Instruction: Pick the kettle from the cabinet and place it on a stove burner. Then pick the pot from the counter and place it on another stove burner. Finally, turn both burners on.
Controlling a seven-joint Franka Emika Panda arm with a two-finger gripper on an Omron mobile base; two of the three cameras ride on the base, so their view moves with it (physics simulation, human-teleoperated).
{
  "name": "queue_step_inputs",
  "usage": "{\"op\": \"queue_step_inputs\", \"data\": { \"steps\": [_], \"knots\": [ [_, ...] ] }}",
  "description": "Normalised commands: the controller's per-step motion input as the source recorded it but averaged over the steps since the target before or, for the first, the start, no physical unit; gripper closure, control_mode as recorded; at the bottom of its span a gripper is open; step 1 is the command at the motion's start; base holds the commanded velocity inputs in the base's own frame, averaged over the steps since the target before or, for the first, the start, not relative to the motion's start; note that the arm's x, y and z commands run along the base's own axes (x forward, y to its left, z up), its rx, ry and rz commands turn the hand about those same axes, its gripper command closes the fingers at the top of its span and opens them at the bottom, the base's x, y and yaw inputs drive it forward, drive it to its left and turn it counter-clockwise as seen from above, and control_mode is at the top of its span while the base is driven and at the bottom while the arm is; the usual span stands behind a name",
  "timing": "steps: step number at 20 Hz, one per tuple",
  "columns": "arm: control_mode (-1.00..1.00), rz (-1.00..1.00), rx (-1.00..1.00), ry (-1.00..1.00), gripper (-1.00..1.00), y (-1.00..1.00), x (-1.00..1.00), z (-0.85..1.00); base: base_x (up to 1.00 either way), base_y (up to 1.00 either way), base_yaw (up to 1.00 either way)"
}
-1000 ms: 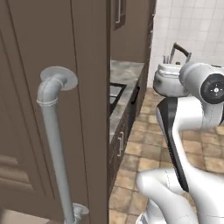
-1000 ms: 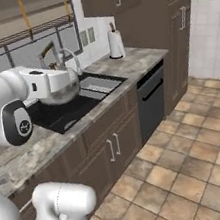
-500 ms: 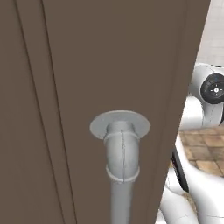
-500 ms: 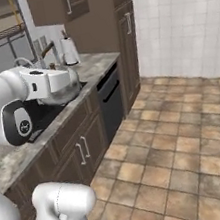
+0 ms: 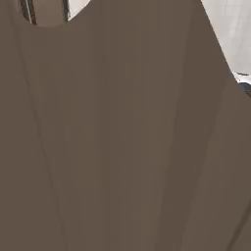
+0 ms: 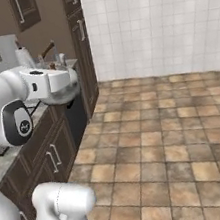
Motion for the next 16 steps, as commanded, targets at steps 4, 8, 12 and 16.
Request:
{"op": "queue_step_inputs", "data": {
  "steps": [4,8,12,16],
  "knots": [
    [1.0,0.0,0.0,0.0,1.0,0.0,0.0,0.0,0.07,0.03,-0.41],
    [1.0,0.0,0.0,0.0,1.0,0.0,0.0,0.0,0.32,0.02,-0.36],
    [1.0,0.0,0.0,0.0,1.0,0.0,0.0,0.0,0.41,0.01,-0.33],
    [1.0,0.0,0.0,0.0,1.0,0.0,0.0,0.0,0.47,0.0,-0.29]
  ]
}}
